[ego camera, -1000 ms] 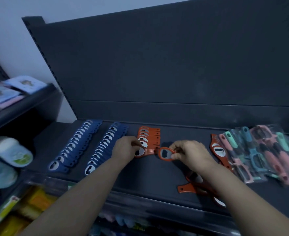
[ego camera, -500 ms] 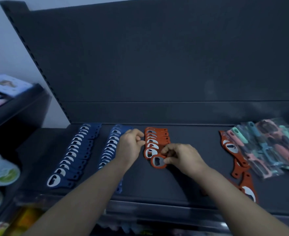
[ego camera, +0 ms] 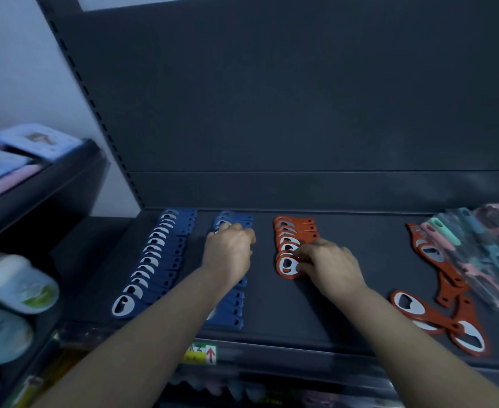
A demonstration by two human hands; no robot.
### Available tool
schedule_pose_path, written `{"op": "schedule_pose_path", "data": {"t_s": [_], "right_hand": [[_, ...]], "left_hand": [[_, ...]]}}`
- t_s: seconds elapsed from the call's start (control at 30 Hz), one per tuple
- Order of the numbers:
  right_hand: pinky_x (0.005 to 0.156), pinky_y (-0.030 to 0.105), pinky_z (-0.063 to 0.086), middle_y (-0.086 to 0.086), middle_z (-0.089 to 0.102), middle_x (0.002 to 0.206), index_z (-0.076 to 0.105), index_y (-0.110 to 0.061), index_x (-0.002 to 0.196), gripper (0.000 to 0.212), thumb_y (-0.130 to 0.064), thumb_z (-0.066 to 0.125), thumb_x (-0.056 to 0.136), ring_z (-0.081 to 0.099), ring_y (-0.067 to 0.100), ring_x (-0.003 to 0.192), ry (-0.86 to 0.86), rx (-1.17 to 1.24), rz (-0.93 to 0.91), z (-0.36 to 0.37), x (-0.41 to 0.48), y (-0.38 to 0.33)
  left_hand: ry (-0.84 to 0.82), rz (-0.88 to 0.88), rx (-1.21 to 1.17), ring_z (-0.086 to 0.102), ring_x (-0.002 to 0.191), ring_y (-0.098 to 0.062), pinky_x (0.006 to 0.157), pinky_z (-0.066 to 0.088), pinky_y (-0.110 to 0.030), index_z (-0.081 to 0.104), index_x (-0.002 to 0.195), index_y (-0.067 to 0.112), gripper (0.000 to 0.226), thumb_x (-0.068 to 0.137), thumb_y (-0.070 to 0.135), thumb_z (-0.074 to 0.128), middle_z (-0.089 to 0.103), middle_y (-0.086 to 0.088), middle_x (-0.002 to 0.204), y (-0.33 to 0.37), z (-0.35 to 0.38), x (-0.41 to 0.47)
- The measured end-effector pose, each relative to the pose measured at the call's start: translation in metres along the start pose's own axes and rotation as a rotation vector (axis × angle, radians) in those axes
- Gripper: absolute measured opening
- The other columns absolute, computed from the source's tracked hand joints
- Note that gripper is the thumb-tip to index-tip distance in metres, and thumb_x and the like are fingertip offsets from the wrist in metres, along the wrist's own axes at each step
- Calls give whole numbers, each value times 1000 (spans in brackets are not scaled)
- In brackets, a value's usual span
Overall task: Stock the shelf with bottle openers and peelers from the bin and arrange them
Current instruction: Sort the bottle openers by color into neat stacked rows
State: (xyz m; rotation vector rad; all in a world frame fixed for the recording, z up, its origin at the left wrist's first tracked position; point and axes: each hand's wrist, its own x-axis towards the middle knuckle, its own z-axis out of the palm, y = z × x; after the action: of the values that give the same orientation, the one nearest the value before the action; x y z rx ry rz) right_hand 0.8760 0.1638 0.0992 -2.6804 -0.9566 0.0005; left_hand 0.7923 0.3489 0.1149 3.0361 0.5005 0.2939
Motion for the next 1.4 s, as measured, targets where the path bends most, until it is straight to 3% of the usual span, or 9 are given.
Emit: {"op": "schedule_pose_path", "data": {"t_s": [0.37,0.53,0.67,0.83,0.93,1.03,1.13,1.23,1.4], "right_hand": [[80,31,36,-5,61,103,66,-35,106,19,-35,57,90,54,20,107,151,-100,85,-33,-35,51],[77,30,43,-5,65,107,68,-34,105,20,-30,56,89,59,21,106,153,-118,221,-61,-69,112],[81,32,45,-7,66,111,68,-34,105,24,-24,56,88,58,20,107,118,-74,257,-74,-87,148],[79,33,49,-9,66,103,70,-32,99,18,-24,60,87,60,17,101,88,25,192,-78,-99,165],[76,28,49,-12,68,92,69,-33,93,11,-36,67,83,62,11,92,35,113,103,-82,-101,166],[70,24,43,-15,66,85,68,-35,95,21,-49,69,78,62,9,87,-135,103,0,-84,-102,158],[76,26,43,-10,67,101,65,-36,108,26,-46,62,84,61,16,100,-201,-42,-83,-77,-101,149],[84,32,45,-3,58,114,59,-36,117,27,-43,50,92,56,24,110,-176,-93,-95,-71,-92,146],[94,37,41,0,53,121,54,-26,120,51,-64,44,88,46,24,118,-185,-92,3,-62,-65,134]], "left_hand": [[-74,109,-184,53,111,-20,88,43,-34,64,110,29,21,89,25,60,63,5,115,79,-1,15],[-307,286,-392,63,99,-11,84,50,-27,67,109,28,27,82,31,72,68,9,102,149,6,12],[-514,452,-345,45,117,-14,101,42,-35,52,132,34,56,81,41,73,53,4,122,195,8,11],[-607,407,-263,30,127,-18,109,30,-37,49,133,37,52,85,37,69,41,3,129,210,13,7],[-522,303,-207,38,120,-17,98,38,-33,50,124,26,48,83,41,70,47,3,122,212,13,4],[-316,103,-220,56,102,-21,77,42,-31,50,109,18,33,86,34,67,61,-2,107,212,16,2],[-204,-54,-299,60,91,-23,72,42,-31,50,106,13,22,91,26,59,64,-5,97,209,14,-2],[-96,-111,-351,59,94,-26,73,40,-30,52,106,8,21,92,21,59,63,-8,94,204,14,-7],[-1,-260,-404,59,85,-26,59,27,-26,53,100,8,16,89,18,60,63,-8,88,193,8,-12]]}}
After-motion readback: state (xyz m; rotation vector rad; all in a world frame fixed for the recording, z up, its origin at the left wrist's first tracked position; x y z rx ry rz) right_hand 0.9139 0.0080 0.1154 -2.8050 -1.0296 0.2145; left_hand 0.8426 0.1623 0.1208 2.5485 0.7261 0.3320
